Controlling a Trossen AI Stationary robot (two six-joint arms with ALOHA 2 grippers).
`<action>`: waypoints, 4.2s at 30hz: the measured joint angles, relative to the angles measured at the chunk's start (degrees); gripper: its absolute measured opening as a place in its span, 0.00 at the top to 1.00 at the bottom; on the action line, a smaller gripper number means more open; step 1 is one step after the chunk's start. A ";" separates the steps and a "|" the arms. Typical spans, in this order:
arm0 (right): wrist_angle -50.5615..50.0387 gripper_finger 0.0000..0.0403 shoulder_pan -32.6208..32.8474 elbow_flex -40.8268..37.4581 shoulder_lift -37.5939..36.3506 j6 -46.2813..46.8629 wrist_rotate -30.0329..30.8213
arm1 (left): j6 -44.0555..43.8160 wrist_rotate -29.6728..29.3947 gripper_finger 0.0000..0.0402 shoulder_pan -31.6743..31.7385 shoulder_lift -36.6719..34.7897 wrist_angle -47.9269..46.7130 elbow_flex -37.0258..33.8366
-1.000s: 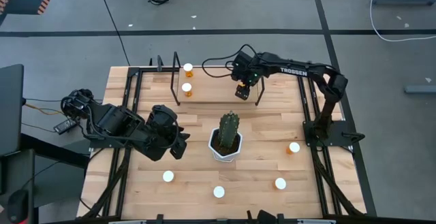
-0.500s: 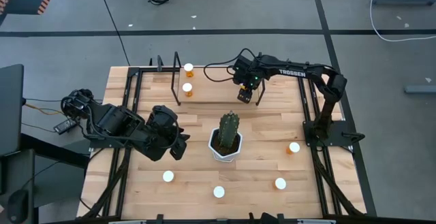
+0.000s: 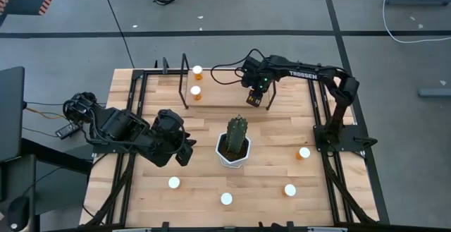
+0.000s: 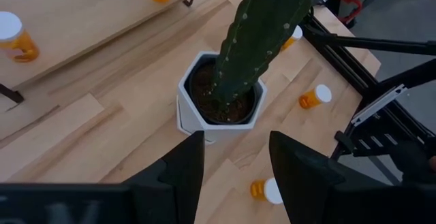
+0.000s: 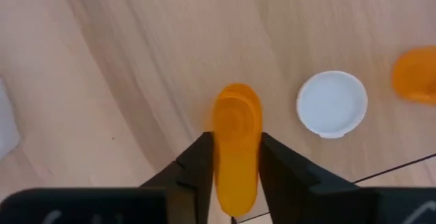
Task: Pick and place medicine bottles onto shelf by color
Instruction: Put the orange medicine bottle on the shelf
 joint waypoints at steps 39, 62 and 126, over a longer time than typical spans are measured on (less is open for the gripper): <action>-4.11 0.77 27.32 -22.61 -22.59 23.86 2.08 | 3.44 0.09 0.57 -0.13 0.00 0.22 0.00; 11.94 0.65 27.34 -42.16 -30.01 35.50 3.10 | 4.89 0.15 0.57 -0.52 -0.02 0.24 0.00; -10.75 0.38 -4.83 12.15 2.81 10.55 -0.85 | 2.91 0.15 0.57 0.57 -0.02 0.70 0.00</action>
